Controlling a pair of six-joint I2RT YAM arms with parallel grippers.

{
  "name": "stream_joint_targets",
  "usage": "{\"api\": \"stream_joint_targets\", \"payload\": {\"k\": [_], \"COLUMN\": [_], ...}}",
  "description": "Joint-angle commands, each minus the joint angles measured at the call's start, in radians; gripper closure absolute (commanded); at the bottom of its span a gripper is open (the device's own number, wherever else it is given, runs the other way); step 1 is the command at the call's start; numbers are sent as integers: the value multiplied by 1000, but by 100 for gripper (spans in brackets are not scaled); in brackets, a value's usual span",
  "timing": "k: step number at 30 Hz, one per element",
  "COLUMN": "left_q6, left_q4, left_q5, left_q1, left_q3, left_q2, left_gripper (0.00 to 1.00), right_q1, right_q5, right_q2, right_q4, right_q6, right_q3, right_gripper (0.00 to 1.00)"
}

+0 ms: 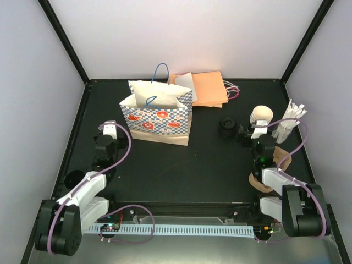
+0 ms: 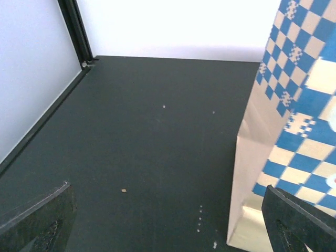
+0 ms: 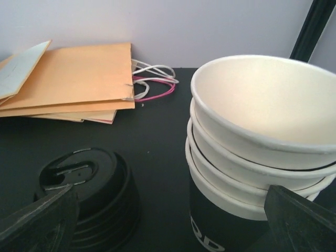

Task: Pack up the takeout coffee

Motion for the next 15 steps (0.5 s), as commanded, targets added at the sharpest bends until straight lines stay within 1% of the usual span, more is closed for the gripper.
{"api": "stream_joint_targets", "payload": {"k": [1, 3, 6, 9, 12, 13, 15], "left_q6": [42, 58, 74, 65, 60, 59, 55], "left_q4": [176, 229, 244, 282, 285, 282, 277], "left_q5": [-33, -8, 20, 53, 70, 73, 81], "left_q1": [23, 37, 63, 97, 109, 110, 110], "left_q3": [-21, -34, -17, -9, 8, 12, 11], "left_q2": [42, 65, 107, 144, 168, 170, 166], "left_gripper": [1, 1, 1, 1, 1, 1, 1], "right_q1": [-25, -31, -54, -82, -83, -82, -84], "right_q5": [-12, -17, -39, -80, -96, -97, -104], "right_q2": [37, 67, 117, 207, 257, 258, 247], "right_q4": [135, 162, 197, 326, 391, 398, 358], "right_q6": [-39, -48, -44, -13, -20, -21, -27], "right_q3": [43, 56, 77, 57, 45, 42, 54], "right_gripper": [1, 1, 1, 2, 2, 2, 2]}}
